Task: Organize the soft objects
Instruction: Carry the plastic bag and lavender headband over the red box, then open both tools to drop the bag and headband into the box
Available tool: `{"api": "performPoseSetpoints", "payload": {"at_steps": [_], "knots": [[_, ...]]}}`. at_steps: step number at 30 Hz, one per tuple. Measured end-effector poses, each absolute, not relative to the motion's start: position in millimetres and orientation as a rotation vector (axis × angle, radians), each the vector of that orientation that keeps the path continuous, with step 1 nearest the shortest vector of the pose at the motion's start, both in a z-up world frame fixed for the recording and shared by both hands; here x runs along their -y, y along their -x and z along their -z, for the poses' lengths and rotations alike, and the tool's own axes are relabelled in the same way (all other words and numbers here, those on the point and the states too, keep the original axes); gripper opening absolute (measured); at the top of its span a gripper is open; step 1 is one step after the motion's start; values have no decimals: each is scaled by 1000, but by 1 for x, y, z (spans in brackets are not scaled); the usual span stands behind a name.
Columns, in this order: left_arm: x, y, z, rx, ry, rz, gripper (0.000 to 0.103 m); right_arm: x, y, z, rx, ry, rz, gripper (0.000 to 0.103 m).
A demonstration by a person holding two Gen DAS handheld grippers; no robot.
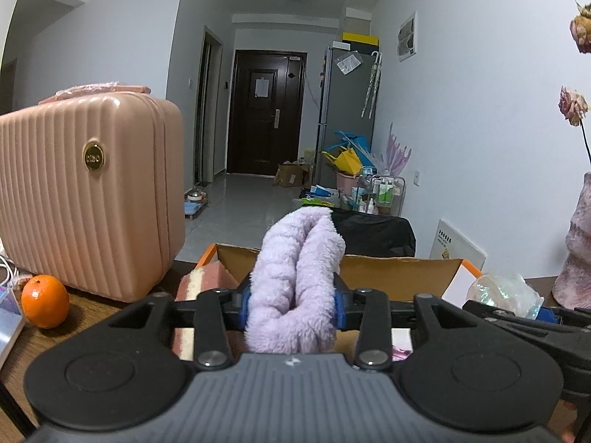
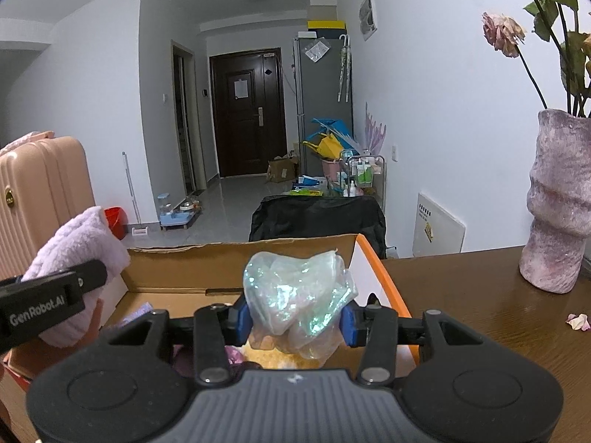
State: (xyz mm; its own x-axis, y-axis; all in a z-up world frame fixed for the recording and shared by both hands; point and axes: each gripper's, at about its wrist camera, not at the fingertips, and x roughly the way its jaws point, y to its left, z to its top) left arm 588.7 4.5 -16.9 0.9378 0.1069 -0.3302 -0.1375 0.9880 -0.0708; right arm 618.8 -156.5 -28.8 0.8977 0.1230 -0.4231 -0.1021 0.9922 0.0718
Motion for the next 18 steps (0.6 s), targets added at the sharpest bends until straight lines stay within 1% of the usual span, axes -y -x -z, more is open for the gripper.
{"api": "performPoseSetpoints", "payload": {"at_steps": [3,4,5,6,7,8,9,10,11,13,15,18], "knots": [[-8,-589,17,-334,113,-120,48,155,-618,28,-435,-42,-113,51],[-9,-589,17,-335,116,-121,52,155,-617,28,-433,-42,-112,51],[-10,-588,16,-333,119,-124,58,155,-617,28,-432,-41,-112,52],[-11,-587,16,-331,125,-126,64,155,-617,28,-433,-40,-114,55],[-12,-587,15,-328,130,-127,75,155,-617,29,-434,-40,-114,57],[-14,-586,15,-324,135,-128,82,155,-618,29,-433,-41,-111,64],[-14,-584,14,-316,139,-134,85,156,-618,29,-432,-42,-107,74],[-14,-582,13,-304,143,-143,93,157,-616,28,-428,-45,-104,79],[-14,-580,12,-289,142,-156,103,157,-615,28,-423,-52,-102,88],[-16,-577,10,-274,146,-169,103,160,-613,27,-414,-67,-104,93],[-18,-575,9,-261,168,-191,103,161,-613,27,-409,-73,-100,103],[-21,-574,8,-264,187,-185,103,161,-613,27,-403,-66,-89,103]]}}
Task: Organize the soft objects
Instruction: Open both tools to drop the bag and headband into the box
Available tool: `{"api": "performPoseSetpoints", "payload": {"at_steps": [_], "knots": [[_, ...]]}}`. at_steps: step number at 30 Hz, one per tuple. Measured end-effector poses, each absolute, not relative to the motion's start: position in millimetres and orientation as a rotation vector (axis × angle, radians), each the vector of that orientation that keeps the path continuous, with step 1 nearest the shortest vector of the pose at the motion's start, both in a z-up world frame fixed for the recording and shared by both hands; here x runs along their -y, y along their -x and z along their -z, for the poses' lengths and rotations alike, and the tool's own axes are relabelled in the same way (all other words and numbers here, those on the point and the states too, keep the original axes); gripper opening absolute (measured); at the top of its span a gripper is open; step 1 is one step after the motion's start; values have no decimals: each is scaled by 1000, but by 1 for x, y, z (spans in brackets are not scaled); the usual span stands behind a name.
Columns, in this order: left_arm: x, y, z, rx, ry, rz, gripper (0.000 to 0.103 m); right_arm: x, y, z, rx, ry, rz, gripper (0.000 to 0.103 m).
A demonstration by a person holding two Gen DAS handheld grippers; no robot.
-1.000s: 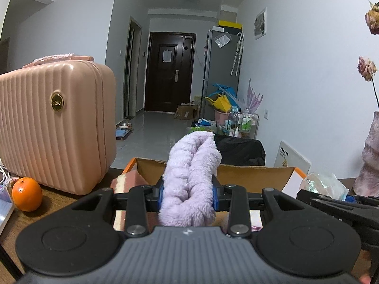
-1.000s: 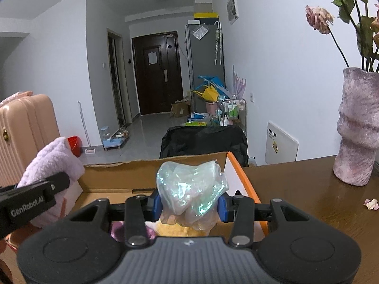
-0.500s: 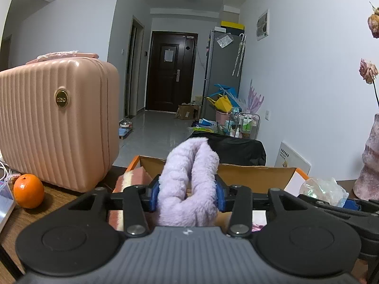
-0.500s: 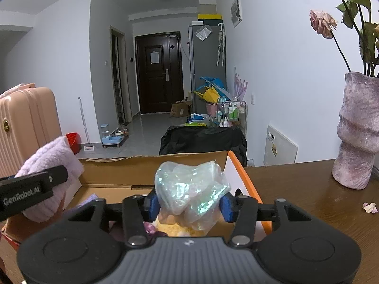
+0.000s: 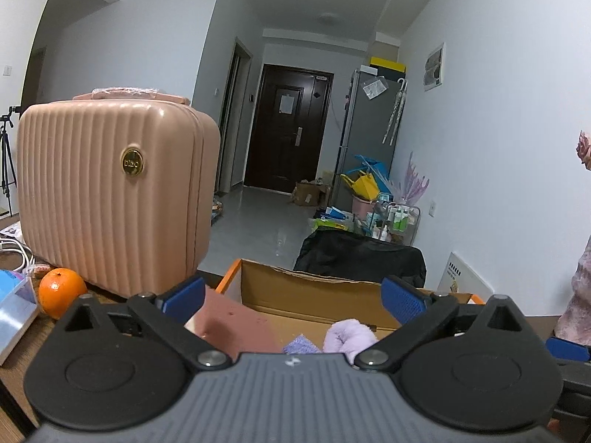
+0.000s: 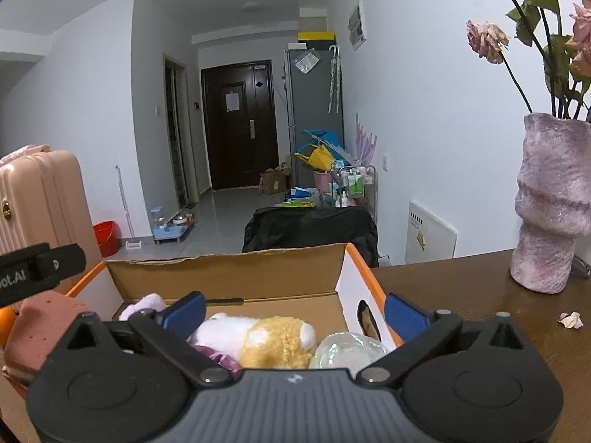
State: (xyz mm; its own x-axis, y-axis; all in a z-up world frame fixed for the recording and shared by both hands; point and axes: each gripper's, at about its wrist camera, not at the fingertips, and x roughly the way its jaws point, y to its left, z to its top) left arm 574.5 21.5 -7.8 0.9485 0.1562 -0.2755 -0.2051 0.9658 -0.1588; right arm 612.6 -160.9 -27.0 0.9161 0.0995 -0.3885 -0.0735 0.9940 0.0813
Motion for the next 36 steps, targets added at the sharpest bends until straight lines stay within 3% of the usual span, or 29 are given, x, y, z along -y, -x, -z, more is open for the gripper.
{"api": "performPoseSetpoints", "payload": {"at_steps": [16,36], "knots": [[-25,-567,5,-259,184,-198,103,163,-602,23,-407,-23,-80,103],[-33,-504,-1,-242,159,-185,103,184,-548,12,-360,47,-60,103]]}}
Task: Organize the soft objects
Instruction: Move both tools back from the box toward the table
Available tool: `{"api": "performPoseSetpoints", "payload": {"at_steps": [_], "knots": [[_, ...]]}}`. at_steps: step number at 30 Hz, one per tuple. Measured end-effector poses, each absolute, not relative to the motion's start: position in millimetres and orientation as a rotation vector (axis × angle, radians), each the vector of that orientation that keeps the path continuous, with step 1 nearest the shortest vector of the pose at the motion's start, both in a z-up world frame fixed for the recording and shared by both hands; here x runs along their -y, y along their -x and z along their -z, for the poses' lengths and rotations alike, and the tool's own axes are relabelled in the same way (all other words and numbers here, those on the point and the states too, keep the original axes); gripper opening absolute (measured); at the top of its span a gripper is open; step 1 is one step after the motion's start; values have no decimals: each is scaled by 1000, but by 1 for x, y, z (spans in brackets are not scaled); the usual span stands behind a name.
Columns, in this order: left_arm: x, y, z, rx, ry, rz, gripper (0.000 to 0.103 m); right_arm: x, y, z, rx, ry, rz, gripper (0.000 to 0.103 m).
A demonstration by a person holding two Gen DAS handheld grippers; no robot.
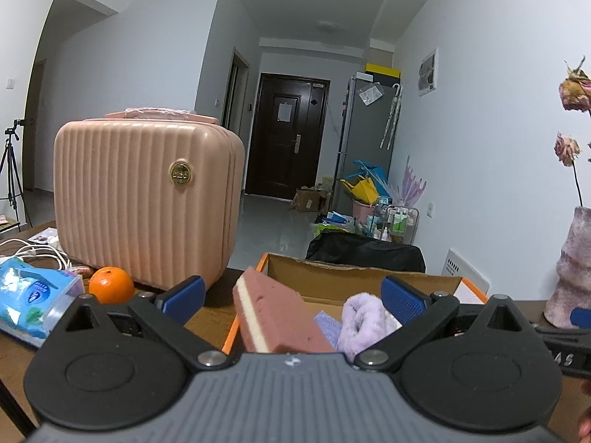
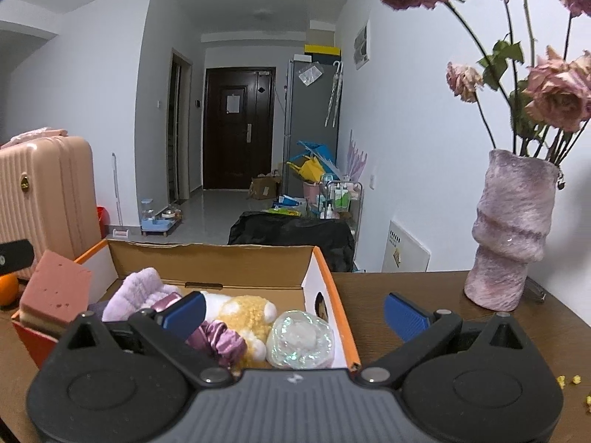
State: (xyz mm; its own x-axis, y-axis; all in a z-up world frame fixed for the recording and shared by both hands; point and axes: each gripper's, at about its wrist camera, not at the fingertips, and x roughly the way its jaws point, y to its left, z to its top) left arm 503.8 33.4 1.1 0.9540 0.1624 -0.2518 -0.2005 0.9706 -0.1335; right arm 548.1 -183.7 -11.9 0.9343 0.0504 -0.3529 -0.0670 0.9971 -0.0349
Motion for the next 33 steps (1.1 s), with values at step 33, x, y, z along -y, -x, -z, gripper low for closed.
{"api": "performPoseSetpoints", "payload": {"at_steps": [33], "knots": [[-36,-368,20,-345,69,-126,103,208,-388,33,-312,90,-134,103]]}}
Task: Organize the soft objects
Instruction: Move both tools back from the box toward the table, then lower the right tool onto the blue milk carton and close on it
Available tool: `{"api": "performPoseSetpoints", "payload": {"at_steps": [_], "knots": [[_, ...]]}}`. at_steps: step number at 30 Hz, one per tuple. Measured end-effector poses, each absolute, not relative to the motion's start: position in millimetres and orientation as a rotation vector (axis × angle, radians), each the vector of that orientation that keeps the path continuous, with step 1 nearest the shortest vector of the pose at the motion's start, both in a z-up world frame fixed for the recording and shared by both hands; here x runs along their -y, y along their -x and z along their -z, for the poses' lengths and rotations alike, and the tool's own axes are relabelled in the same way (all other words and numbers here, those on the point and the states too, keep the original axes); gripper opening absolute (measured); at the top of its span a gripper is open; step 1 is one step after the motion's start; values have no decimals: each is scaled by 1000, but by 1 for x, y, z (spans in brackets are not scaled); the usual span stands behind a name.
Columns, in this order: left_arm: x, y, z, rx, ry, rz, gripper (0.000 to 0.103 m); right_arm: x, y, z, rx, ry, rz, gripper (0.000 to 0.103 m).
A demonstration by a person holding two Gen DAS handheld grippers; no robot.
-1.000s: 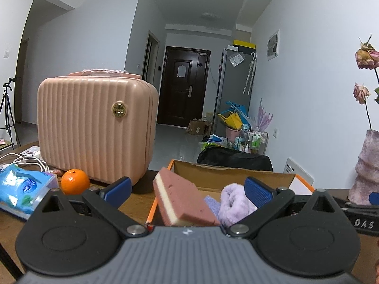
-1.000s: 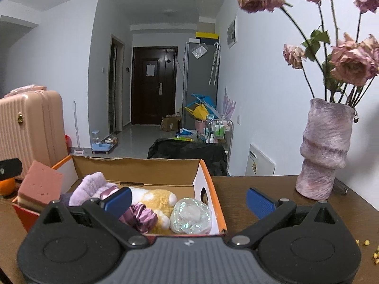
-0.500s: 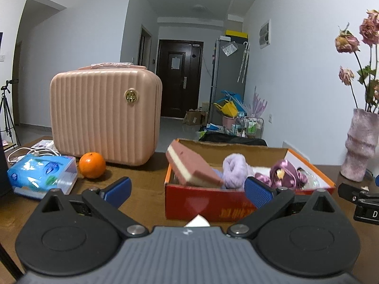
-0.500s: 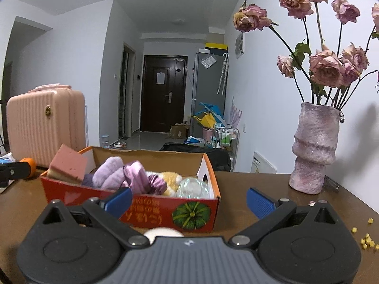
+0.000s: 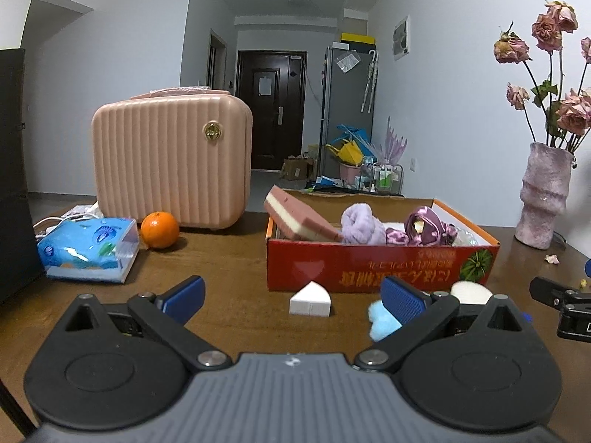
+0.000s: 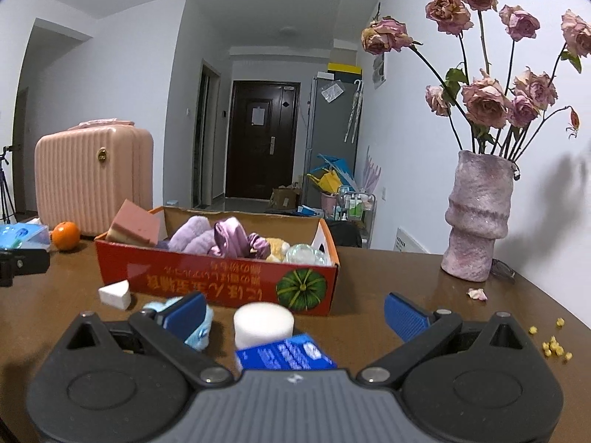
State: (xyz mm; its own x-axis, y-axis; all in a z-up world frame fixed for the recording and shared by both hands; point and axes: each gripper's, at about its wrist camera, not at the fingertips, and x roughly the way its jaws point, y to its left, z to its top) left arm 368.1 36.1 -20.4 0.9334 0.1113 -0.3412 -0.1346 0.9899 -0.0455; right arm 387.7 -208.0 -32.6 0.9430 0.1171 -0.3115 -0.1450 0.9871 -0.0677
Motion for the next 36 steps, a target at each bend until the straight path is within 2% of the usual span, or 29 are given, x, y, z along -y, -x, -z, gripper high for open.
{"api": "performPoseSetpoints", "payload": {"at_steps": [9,17,36], "knots": [[-36,-331,25,-369,63,-103,103,212,-356,33,-310,92,-151,103],[-32,-324,31,-388,45,-91,103,213,-365,40,-351,91,-151,103],[-34,-338,43,-465,57,-78,103,223,-442,82,-587,119,-236,103]]}}
